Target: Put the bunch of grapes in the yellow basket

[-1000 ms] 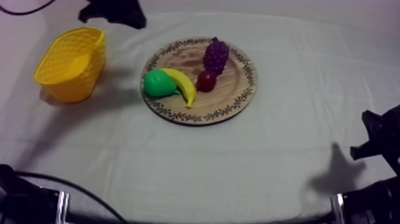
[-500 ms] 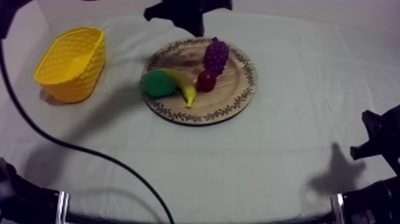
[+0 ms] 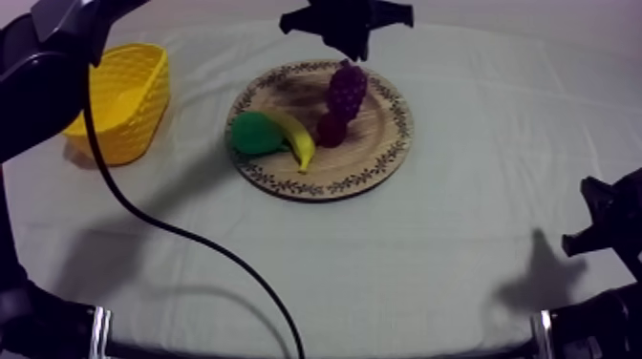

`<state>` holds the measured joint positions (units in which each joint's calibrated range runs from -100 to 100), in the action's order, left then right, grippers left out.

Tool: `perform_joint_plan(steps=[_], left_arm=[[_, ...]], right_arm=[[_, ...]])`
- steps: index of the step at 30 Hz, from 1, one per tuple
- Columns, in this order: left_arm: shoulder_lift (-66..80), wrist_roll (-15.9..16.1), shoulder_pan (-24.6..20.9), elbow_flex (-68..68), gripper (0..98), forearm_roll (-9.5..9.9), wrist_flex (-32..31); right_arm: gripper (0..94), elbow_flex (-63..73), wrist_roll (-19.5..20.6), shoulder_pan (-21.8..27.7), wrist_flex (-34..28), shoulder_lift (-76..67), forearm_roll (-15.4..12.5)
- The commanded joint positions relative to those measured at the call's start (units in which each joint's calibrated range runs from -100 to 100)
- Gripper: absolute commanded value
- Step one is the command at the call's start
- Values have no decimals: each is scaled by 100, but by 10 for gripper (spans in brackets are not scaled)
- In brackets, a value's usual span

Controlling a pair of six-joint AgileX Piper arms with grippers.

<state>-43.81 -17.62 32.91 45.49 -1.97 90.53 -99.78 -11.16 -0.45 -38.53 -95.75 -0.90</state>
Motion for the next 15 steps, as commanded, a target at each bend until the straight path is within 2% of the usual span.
perform_joint_plan(steps=[1, 9, 12, 15], left_arm=[[-40, 66, -11, 111, 287, -13, 6], [-239, 229, -69, 392, 739, -42, 63], [-340, 203, -101, 460, 838, -71, 107], [-435, 166, -116, 507, 897, -83, 122]], right_arm=[[3, 0, -10, -1, -2, 0, -1], [3, 0, -10, -1, -2, 0, -1], [3, 0, -10, -1, -2, 0, -1], [3, 0, -10, -1, -2, 0, -1]])
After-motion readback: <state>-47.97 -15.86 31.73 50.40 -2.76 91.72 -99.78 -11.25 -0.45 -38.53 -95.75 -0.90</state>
